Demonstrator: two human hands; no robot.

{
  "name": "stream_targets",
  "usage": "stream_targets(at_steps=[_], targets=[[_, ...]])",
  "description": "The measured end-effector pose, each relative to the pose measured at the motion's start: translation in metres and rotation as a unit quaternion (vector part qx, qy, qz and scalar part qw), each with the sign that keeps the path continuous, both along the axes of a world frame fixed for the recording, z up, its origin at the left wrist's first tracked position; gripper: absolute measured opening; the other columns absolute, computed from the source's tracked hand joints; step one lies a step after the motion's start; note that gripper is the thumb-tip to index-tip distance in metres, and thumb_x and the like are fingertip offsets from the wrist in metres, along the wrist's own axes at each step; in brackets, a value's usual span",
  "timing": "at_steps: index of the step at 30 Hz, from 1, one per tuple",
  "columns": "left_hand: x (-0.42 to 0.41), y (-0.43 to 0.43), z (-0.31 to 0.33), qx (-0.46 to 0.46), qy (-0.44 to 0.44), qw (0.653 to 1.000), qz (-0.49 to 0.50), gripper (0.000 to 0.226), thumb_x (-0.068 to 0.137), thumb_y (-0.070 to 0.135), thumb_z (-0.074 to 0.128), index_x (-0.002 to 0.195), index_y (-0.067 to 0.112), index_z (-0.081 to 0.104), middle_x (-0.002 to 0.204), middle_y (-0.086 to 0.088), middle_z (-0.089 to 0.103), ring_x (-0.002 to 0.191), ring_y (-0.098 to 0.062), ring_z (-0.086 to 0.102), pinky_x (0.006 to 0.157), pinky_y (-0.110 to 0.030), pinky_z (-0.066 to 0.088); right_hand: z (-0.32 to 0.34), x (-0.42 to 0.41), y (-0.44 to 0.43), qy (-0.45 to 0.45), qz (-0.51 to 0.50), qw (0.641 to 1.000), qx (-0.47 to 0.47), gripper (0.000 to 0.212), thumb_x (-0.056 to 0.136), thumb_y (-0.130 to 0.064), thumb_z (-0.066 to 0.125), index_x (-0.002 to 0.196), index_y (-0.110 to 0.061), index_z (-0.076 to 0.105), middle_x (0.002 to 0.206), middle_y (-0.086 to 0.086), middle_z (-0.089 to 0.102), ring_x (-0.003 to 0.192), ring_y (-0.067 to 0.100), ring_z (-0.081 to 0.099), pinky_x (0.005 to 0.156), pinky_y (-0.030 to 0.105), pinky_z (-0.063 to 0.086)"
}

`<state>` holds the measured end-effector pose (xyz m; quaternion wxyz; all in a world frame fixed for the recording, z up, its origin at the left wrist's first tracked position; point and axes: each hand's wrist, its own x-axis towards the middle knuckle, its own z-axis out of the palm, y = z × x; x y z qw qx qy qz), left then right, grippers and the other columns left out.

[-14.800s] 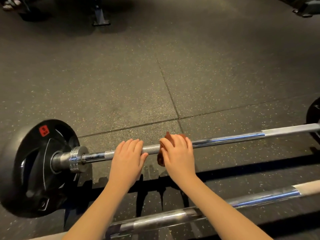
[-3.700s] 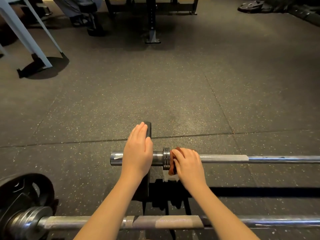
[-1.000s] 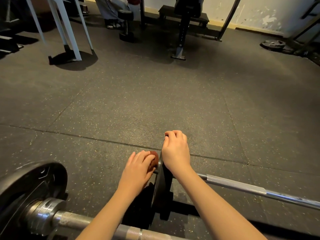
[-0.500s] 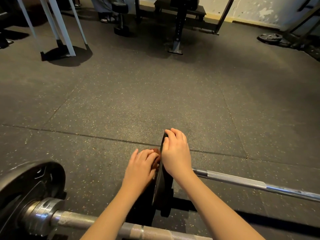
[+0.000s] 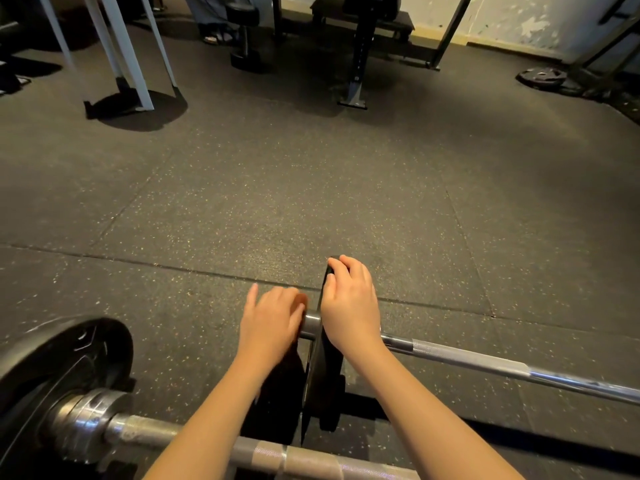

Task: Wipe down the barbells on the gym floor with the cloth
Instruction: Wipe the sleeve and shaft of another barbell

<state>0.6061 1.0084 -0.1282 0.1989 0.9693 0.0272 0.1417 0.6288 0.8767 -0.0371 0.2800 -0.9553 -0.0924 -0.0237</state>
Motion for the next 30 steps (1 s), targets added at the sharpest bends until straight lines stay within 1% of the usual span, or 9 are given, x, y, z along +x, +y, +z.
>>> stream_targets(at_steps=[2, 4, 6, 9, 14, 19, 22, 26, 30], targets=[[0.002, -0.007, 0.007, -0.065, 0.024, 0.993, 0.1, 0.025, 0.096, 0.035, 0.04, 0.107, 0.025, 0.059, 0.102, 0.006, 0.063, 0.1, -0.016, 0.059, 0.115, -0.043, 0.014, -0.001, 0.001, 0.0, -0.003, -0.001, 1.0, -0.001, 0.041, 0.103, -0.022, 0.034, 0.14, -0.01, 0.048, 0.146, 0.004, 0.041, 0.138, 0.017, 0.029, 0.117, 0.035, 0.021], [-0.003, -0.017, 0.006, -0.092, 0.016, 0.988, 0.119, 0.023, 0.094, 0.034, 0.044, 0.106, 0.024, 0.06, 0.101, 0.005, 0.062, 0.099, -0.018, 0.059, 0.114, -0.046, 0.019, -0.002, 0.0, -0.002, -0.007, -0.003, 1.0, 0.007, 0.043, 0.102, -0.023, 0.032, 0.14, -0.011, 0.048, 0.146, 0.004, 0.042, 0.138, 0.017, 0.029, 0.116, 0.035, 0.022], [-0.015, -0.02, -0.006, -0.06, -0.021, 0.997, 0.037, 0.023, 0.088, 0.036, 0.044, 0.106, 0.026, 0.055, 0.102, 0.005, 0.06, 0.1, -0.017, 0.057, 0.11, -0.048, 0.028, -0.002, 0.0, -0.003, -0.009, -0.006, 1.0, 0.01, 0.053, 0.097, -0.031, 0.024, 0.139, -0.011, 0.049, 0.146, 0.004, 0.042, 0.138, 0.018, 0.03, 0.116, 0.035, 0.021], [-0.014, -0.01, -0.006, 0.001, -0.018, 0.998, -0.056, 0.024, 0.086, 0.037, 0.046, 0.108, 0.03, 0.051, 0.104, 0.01, 0.058, 0.103, -0.012, 0.055, 0.111, -0.044, 0.025, -0.002, -0.002, -0.004, -0.014, -0.009, 1.0, 0.018, 0.065, 0.09, -0.037, 0.015, 0.139, -0.012, 0.049, 0.147, 0.003, 0.043, 0.138, 0.018, 0.03, 0.117, 0.036, 0.02], [0.006, -0.015, 0.012, -0.086, 0.044, 0.987, 0.127, 0.021, 0.096, 0.033, 0.047, 0.108, 0.024, 0.061, 0.102, 0.004, 0.063, 0.103, -0.019, 0.058, 0.115, -0.043, 0.018, -0.004, -0.003, 0.001, -0.011, -0.017, 0.999, 0.045, 0.059, 0.09, -0.033, 0.022, 0.138, -0.012, 0.049, 0.146, 0.0, 0.045, 0.138, 0.016, 0.032, 0.117, 0.04, 0.021], [-0.018, -0.019, -0.009, -0.001, -0.02, 0.996, -0.085, 0.033, 0.078, 0.036, 0.042, 0.11, 0.03, 0.049, 0.107, 0.006, 0.061, 0.104, -0.017, 0.059, 0.109, -0.041, 0.021, -0.005, 0.0, -0.01, -0.013, -0.018, 0.998, 0.066, 0.057, 0.09, -0.03, 0.024, 0.136, -0.011, 0.052, 0.146, 0.002, 0.046, 0.137, 0.017, 0.035, 0.117, 0.042, 0.02], [-0.004, 0.0, 0.002, 0.026, 0.002, 0.999, -0.029, 0.03, 0.09, 0.041, 0.034, 0.111, 0.032, 0.054, 0.104, 0.012, 0.061, 0.105, -0.011, 0.057, 0.113, -0.04, 0.013, -0.003, 0.0, -0.014, 0.0, 0.002, 0.999, 0.042, 0.061, 0.09, -0.033, 0.02, 0.141, -0.013, 0.047, 0.151, 0.0, 0.041, 0.141, 0.015, 0.03, 0.12, 0.039, 0.015], [-0.009, -0.003, 0.008, -0.081, 0.03, 0.99, 0.108, 0.023, 0.095, 0.031, 0.046, 0.114, 0.026, 0.057, 0.108, 0.007, 0.059, 0.107, -0.015, 0.056, 0.117, -0.046, 0.011, -0.003, -0.001, -0.009, 0.002, 0.011, 0.999, 0.035, 0.062, 0.09, -0.034, 0.018, 0.143, -0.014, 0.044, 0.152, -0.002, 0.038, 0.142, 0.013, 0.028, 0.121, 0.038, 0.012], [-0.025, -0.025, -0.005, -0.025, 0.007, 0.999, -0.044, 0.034, 0.079, 0.027, 0.057, 0.113, 0.026, 0.055, 0.115, 0.003, 0.059, 0.112, -0.019, 0.058, 0.112, -0.047, 0.021, -0.004, 0.001, -0.008, 0.0, -0.001, 0.999, 0.042, 0.062, 0.089, -0.034, 0.02, 0.142, -0.014, 0.047, 0.151, -0.002, 0.04, 0.141, 0.014, 0.029, 0.119, 0.038, 0.014]])
